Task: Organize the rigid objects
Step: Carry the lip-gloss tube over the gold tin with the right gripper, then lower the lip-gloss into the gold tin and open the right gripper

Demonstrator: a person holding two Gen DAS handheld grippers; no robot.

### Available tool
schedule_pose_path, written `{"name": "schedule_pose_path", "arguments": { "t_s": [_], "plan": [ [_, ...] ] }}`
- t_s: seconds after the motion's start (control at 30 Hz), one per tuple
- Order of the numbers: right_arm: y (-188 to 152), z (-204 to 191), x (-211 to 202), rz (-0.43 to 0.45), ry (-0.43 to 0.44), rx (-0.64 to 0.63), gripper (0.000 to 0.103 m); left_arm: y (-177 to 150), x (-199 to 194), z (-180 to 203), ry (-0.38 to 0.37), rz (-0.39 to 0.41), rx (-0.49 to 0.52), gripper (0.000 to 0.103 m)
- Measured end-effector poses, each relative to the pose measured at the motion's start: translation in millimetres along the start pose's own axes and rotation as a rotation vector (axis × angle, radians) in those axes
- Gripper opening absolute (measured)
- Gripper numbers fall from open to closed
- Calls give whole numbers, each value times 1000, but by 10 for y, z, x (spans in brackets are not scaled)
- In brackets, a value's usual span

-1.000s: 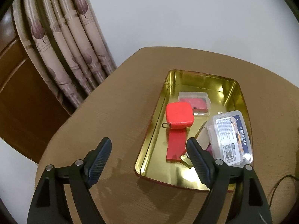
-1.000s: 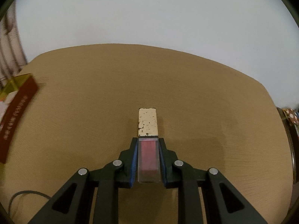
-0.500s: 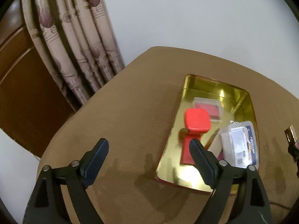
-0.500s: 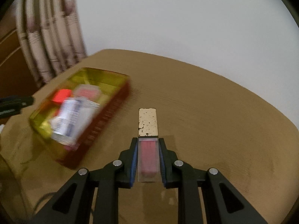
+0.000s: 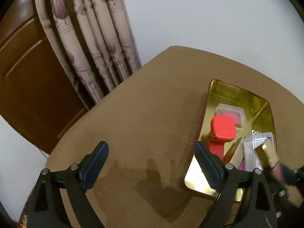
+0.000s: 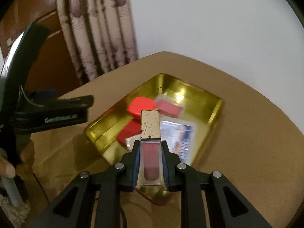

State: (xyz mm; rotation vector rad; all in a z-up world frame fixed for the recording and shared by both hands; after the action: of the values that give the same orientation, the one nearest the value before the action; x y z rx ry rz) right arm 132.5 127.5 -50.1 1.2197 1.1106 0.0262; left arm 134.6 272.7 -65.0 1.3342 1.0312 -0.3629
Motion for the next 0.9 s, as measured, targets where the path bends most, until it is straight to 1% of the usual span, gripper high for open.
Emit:
{"name": "schedule_pose_path", "arguments": {
  "t_s": [0.2,0.27,0.37,0.43,0.57,0.6,0.67,0.9],
  "plan": [
    [9,-250,240,-41,45,-20,20,13,26,-81,6,-3,-17,90],
    [-1,-280,301,-52,55,-27,20,17,44,-105,6,-8,-19,90],
    [-51,-249,331,-72,45,-41,20,15,66,-116,-3,-18,-26,90],
    [-26,-234,427,-83,43,-39,20,20,70,-123,2,-15,-29,90],
    [-26,-184,510,-89,12,-50,20,22,92,-117,-3,-21,-26,90],
    [-14,-172,524,-83,-18,-64,20,20,92,-116,-5,-23,-27,90],
    [7,-154,577,-80,-48,-76,20,25,101,-123,-6,-25,-27,90],
    [143,16,718,-77,-114,-60,20,33,121,-128,-7,-28,-25,90]
  ]
}}
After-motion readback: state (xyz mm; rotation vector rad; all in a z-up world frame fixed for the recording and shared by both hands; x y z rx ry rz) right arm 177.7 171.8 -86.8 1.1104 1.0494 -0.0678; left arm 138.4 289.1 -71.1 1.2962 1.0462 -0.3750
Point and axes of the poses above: each gripper's, at about its wrist camera, not at the fingertips, and x roughly the way its jaws point, z to its right, y to its top, the point moved 6 cm from there along x, roughly the way its jaws point, and after that the axes turned 3 degrees about -x, right-handed, at the moved point
